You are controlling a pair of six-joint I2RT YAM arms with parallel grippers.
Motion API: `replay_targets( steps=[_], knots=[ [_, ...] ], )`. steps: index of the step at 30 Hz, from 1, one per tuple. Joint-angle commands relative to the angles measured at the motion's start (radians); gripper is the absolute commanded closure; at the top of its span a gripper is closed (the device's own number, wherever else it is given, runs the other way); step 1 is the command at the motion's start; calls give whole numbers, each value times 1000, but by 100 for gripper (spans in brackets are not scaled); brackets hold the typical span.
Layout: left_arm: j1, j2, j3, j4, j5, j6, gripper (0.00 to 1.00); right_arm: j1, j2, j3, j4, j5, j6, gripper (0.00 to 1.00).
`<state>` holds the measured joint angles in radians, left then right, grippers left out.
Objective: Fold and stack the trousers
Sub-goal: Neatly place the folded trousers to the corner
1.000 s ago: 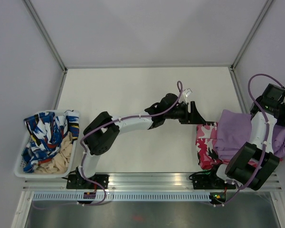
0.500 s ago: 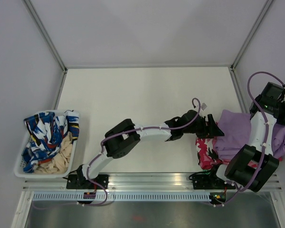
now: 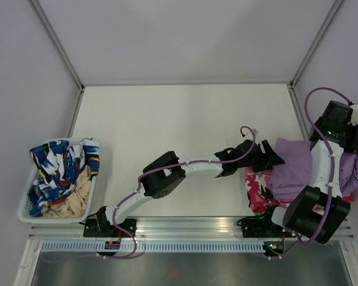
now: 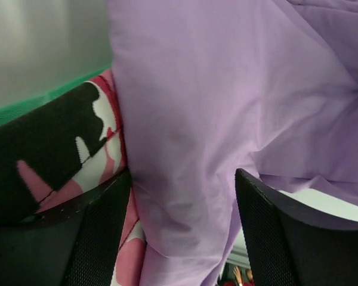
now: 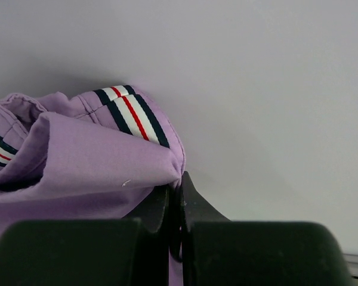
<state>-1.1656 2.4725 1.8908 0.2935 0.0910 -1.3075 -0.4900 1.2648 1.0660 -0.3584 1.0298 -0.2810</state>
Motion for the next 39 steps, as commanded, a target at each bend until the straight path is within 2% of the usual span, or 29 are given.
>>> replay_targets(
  steps=[1,4,10,12,14,16,25,26,28,29,33,35,39],
  knots=[
    [-11,-72,-32,-135,-128,27,23,7,-24,20,58,42,-1,100],
    [-16,-66,5,-209,-163,63,23,8,-28,9,61,50,-6,100],
    [-13,-1,53,-180,-105,47,26,8,-30,6,61,62,-6,100],
    [-14,8,62,-116,-96,95,33,8,-30,5,59,62,-6,100],
    [-16,20,112,-120,-67,123,40,7,-31,3,59,67,-6,100],
    [-13,51,161,-119,-47,125,42,8,-35,2,59,70,-10,100],
    [0,121,281,-194,13,109,43,8,-50,3,49,82,-11,100],
    [1,126,281,-186,21,106,55,7,-53,3,42,81,-4,100],
    [3,131,278,-175,33,103,72,7,-64,-3,38,81,0,100],
    [3,129,280,-174,38,105,96,7,-67,-6,38,78,0,100],
    [3,74,199,-148,53,114,98,8,-87,-9,30,21,11,100],
    [0,-31,124,-117,6,154,98,8,-84,-3,21,-16,23,100],
    [-3,-252,-163,-22,-120,237,98,8,-74,12,18,-50,40,100]
  ],
)
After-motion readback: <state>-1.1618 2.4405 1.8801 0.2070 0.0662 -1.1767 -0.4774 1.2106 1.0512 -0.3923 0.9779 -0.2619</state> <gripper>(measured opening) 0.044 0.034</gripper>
